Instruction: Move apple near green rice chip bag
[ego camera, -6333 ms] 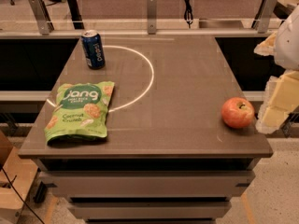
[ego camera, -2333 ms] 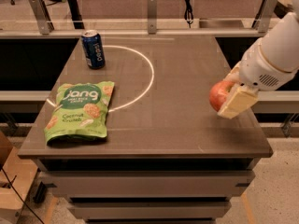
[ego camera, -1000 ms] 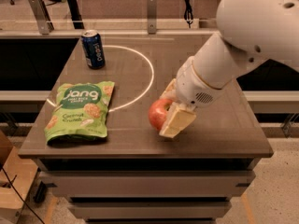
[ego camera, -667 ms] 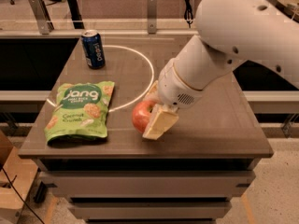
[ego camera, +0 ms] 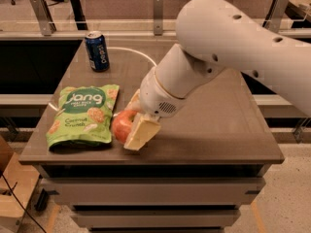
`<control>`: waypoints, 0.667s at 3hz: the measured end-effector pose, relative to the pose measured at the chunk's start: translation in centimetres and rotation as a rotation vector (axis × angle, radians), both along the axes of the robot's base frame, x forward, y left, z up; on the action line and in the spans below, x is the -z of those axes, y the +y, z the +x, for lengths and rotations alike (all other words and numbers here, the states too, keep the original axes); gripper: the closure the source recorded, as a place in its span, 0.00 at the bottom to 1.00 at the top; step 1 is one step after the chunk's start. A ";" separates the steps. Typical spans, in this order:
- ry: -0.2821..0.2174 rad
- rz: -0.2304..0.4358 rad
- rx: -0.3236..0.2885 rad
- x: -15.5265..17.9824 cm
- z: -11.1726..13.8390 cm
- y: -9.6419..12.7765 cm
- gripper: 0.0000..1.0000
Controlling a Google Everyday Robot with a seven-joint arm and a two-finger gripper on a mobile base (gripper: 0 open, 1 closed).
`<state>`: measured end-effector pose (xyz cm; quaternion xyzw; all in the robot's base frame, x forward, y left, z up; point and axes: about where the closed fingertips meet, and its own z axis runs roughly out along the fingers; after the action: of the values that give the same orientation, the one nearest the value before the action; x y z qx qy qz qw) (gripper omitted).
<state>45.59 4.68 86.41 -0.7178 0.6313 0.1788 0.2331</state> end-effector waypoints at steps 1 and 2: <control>0.002 0.004 -0.018 0.5 -0.4 1.7 0.35; -0.026 -0.025 -0.016 1.2 -0.4 2.8 0.12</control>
Offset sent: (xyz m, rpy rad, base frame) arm 0.0001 0.0389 -0.0217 -0.0608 -0.0573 0.0074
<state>45.23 7.52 85.25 -0.7280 0.6245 0.1637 0.2307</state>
